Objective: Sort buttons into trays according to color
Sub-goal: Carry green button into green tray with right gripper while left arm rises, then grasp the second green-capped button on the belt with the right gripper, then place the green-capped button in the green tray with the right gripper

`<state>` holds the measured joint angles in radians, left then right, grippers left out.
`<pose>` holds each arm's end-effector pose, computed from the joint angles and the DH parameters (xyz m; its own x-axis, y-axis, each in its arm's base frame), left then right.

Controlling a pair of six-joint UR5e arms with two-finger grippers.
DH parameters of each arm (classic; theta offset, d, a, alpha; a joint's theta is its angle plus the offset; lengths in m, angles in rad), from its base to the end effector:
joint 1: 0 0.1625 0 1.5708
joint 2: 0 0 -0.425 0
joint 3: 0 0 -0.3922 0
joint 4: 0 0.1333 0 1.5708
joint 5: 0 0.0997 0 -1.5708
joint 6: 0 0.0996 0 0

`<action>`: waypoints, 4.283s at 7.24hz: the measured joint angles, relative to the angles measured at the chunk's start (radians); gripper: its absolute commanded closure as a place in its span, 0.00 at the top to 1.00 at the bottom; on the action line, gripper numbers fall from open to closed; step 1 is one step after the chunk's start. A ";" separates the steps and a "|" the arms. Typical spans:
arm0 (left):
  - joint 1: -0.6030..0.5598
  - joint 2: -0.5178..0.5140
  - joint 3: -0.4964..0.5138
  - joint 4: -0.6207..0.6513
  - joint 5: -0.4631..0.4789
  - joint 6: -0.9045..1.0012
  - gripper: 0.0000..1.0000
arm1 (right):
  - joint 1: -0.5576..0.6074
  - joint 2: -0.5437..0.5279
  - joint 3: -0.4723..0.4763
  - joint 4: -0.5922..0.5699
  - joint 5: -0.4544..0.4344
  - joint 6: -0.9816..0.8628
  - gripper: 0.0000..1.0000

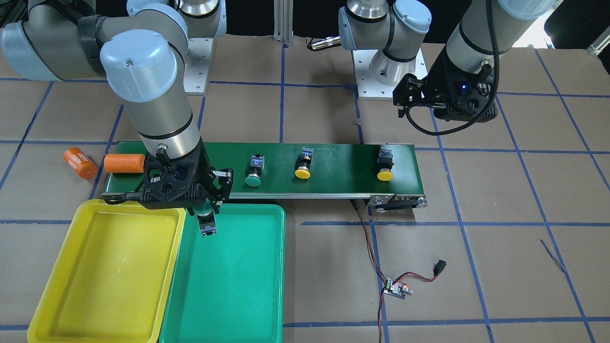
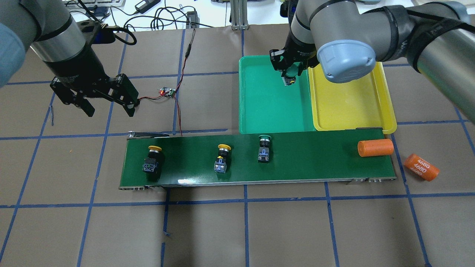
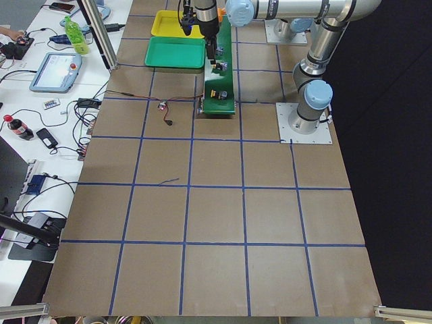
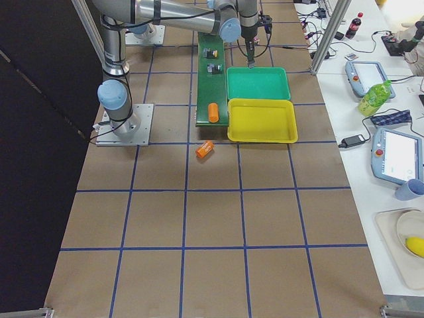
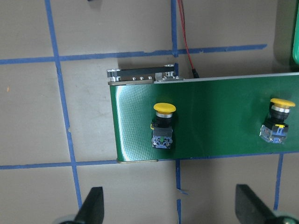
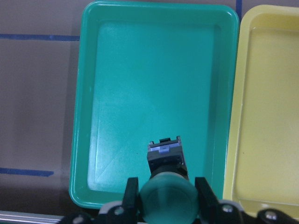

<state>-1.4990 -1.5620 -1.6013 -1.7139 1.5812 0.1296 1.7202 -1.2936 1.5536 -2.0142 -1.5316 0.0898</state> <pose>-0.0982 -0.4787 0.4644 -0.9983 0.0577 0.0110 0.0587 0.9847 0.1640 0.2267 -0.5843 0.3908 -0.9962 -0.0680 -0.0547 -0.0572 0.9823 -0.1782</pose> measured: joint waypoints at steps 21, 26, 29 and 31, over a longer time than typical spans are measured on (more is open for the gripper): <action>-0.003 0.027 -0.028 0.026 -0.010 0.012 1.00 | 0.011 -0.159 0.550 -0.225 0.007 0.100 0.24; -0.003 0.030 -0.034 0.027 -0.008 0.002 1.00 | -0.017 -0.106 0.291 -0.121 0.017 0.066 0.53; -0.003 0.032 -0.036 0.026 0.001 -0.009 1.00 | -0.036 0.003 0.005 0.093 0.022 0.056 0.64; -0.003 0.037 -0.034 0.048 -0.001 -0.012 1.00 | -0.036 0.018 -0.032 0.133 0.021 0.056 0.65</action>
<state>-1.5018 -1.5247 -1.6349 -1.6662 1.5801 0.1174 1.6844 -1.2758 1.5217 -1.8809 -1.5104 0.1456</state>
